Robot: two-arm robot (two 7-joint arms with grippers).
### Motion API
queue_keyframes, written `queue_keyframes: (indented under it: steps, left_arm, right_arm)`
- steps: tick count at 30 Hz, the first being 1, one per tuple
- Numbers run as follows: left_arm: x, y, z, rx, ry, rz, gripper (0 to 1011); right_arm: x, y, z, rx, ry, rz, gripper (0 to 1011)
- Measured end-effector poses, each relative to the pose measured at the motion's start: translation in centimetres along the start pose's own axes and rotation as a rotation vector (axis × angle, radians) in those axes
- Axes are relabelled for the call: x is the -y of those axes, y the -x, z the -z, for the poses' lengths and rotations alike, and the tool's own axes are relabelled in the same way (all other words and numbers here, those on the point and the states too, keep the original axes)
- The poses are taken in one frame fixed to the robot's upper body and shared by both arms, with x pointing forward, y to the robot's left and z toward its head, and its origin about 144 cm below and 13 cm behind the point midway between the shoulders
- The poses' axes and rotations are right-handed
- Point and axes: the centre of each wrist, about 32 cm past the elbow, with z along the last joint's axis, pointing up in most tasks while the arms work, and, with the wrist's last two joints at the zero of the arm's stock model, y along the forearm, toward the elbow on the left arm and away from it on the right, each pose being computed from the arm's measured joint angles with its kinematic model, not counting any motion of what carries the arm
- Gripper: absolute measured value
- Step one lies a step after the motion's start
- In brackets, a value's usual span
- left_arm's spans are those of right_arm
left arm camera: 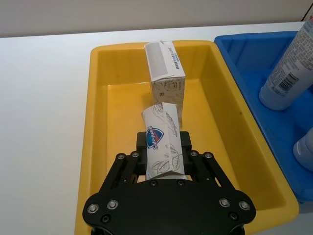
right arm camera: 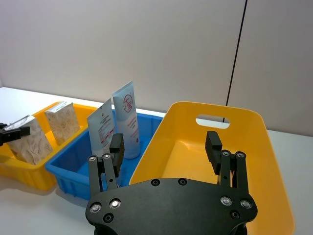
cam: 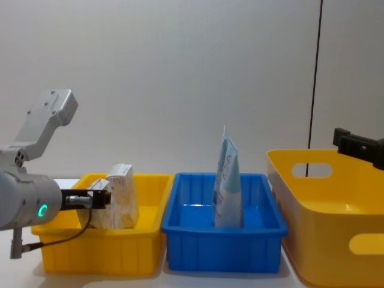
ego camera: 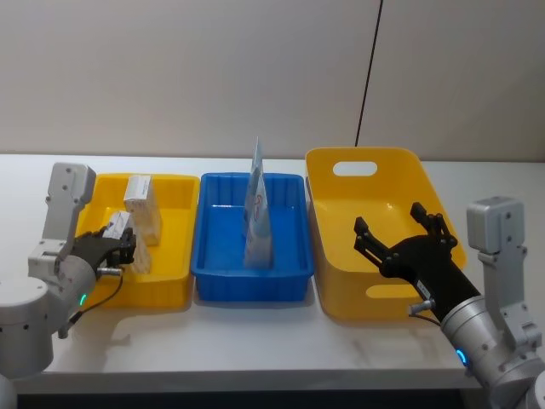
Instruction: Bimanual collaborative sorting of washing and personal care products
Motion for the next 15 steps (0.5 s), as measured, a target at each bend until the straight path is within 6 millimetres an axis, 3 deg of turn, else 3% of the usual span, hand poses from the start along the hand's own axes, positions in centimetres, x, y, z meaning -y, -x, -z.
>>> queue_keyframes:
  steps: [8, 15]
  left_arm:
    - [-0.3, -0.2, -1.0, 0.059, 0.023, 0.012, 342]
    - [-0.8, -0.5, -3.1, 0.158, 0.071, 0.045, 342]
  right_arm:
    - [0.0, 0.0, 0.0, 0.0, 0.0, 0.0, 1002]
    - [0.0, 0.0, 0.0, 0.0, 0.0, 0.0, 1002]
